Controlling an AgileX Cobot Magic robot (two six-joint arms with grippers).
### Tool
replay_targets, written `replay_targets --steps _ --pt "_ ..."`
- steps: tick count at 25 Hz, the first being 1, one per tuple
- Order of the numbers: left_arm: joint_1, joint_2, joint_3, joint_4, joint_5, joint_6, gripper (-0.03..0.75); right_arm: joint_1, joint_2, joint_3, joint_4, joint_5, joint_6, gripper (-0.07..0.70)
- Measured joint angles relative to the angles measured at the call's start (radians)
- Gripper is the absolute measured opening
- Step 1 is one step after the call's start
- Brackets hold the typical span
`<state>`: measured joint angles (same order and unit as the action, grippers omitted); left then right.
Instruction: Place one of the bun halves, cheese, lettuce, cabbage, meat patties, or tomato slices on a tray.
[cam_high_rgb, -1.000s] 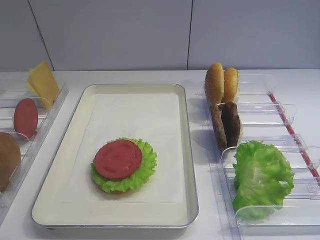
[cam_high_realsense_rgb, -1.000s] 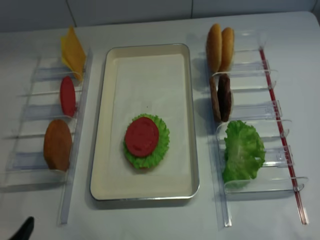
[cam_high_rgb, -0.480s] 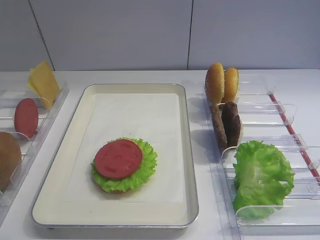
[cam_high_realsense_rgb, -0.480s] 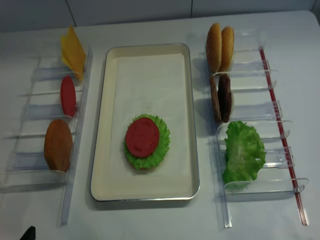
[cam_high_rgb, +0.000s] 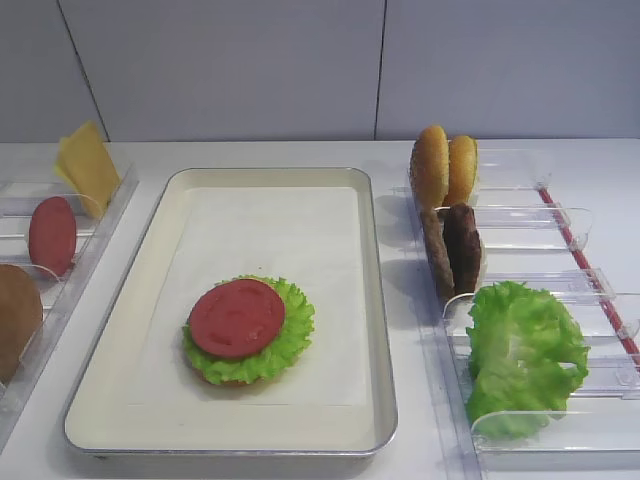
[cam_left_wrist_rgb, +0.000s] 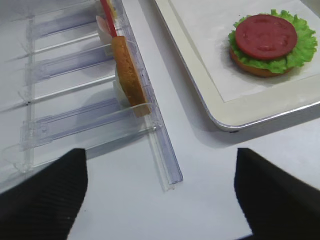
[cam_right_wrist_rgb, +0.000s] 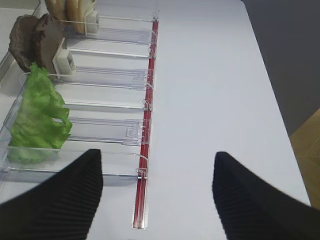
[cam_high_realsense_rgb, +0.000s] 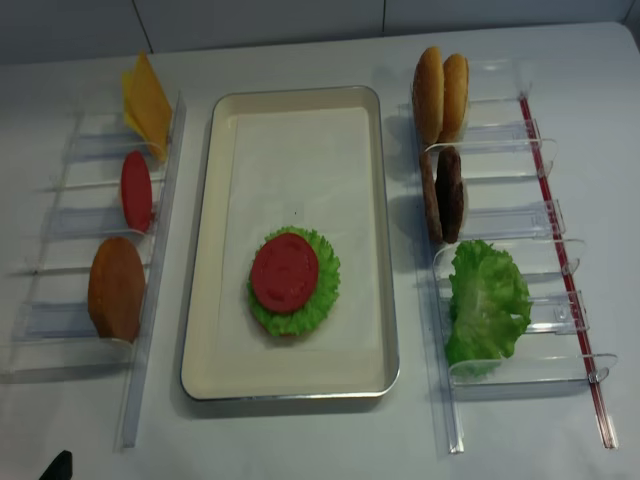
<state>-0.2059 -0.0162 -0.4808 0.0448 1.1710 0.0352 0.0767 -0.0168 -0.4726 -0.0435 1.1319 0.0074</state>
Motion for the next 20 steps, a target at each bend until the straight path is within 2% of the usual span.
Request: replay_targets --steps 6,14,20 --pt "0.005 0.0 0.0 0.0 0.002 0.0 0.559 0.0 0.0 0.0 0.0 0.0 0.001 0.49" --pt "0.168 0.0 0.0 0.0 0.002 0.0 0.558 0.0 0.0 0.0 0.0 0.0 0.002 0.49" --pt "0.191 0.0 0.0 0.0 0.002 0.0 0.558 0.0 0.0 0.0 0.0 0.0 0.002 0.49"
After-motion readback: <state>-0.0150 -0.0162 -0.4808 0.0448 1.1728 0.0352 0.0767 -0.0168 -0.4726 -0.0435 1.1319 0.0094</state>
